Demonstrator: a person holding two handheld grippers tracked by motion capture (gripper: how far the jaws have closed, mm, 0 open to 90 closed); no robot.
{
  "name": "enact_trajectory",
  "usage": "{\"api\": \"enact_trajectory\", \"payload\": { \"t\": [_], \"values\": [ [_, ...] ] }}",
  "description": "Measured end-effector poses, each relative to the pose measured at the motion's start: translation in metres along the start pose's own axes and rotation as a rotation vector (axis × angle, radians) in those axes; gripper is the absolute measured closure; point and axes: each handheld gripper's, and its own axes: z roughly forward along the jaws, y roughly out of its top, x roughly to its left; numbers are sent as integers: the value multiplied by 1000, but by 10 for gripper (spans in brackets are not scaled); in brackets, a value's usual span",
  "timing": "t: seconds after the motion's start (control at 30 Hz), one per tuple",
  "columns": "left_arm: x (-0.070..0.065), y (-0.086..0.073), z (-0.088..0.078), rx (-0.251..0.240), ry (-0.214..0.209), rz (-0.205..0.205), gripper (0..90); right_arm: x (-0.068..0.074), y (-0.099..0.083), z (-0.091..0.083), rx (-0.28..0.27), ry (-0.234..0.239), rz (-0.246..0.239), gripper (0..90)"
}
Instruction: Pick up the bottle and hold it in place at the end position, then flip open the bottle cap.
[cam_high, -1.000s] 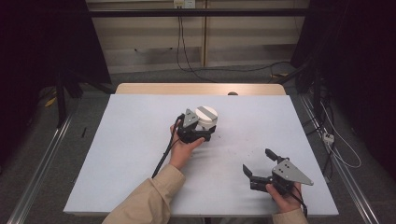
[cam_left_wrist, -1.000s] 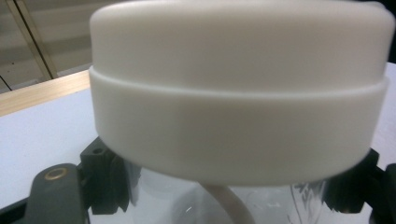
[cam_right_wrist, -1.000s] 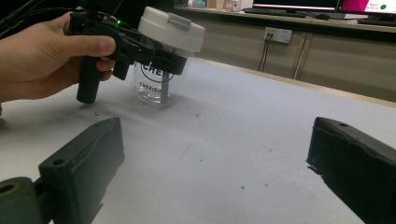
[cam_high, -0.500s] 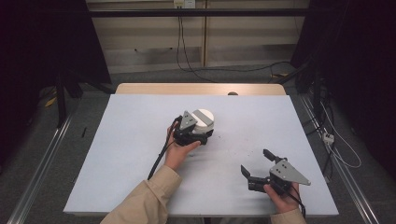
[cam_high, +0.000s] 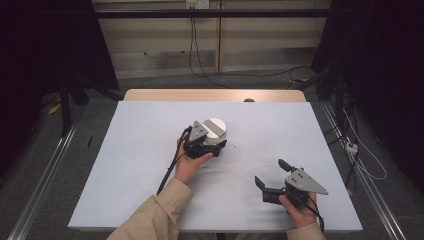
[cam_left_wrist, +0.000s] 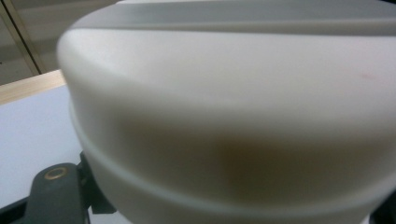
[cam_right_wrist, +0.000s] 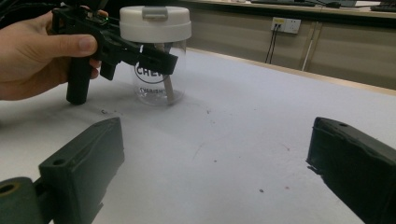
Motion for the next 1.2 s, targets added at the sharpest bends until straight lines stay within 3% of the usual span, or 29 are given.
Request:
{"api": "enact_trajectory", "payload": {
  "t": [0.47, 1.0, 1.2],
  "values": [
    [0, -1, -1, -1, -6, 3, 187, -4, 7, 20, 70, 4, 67, 39],
    [0, -1, 0, 1, -8, -1, 187, 8, 19, 49, 130, 67, 69, 91],
    [0, -1, 0, 3, -5, -6, 186, 13, 25, 59, 132, 71, 65, 127]
  ]
}}
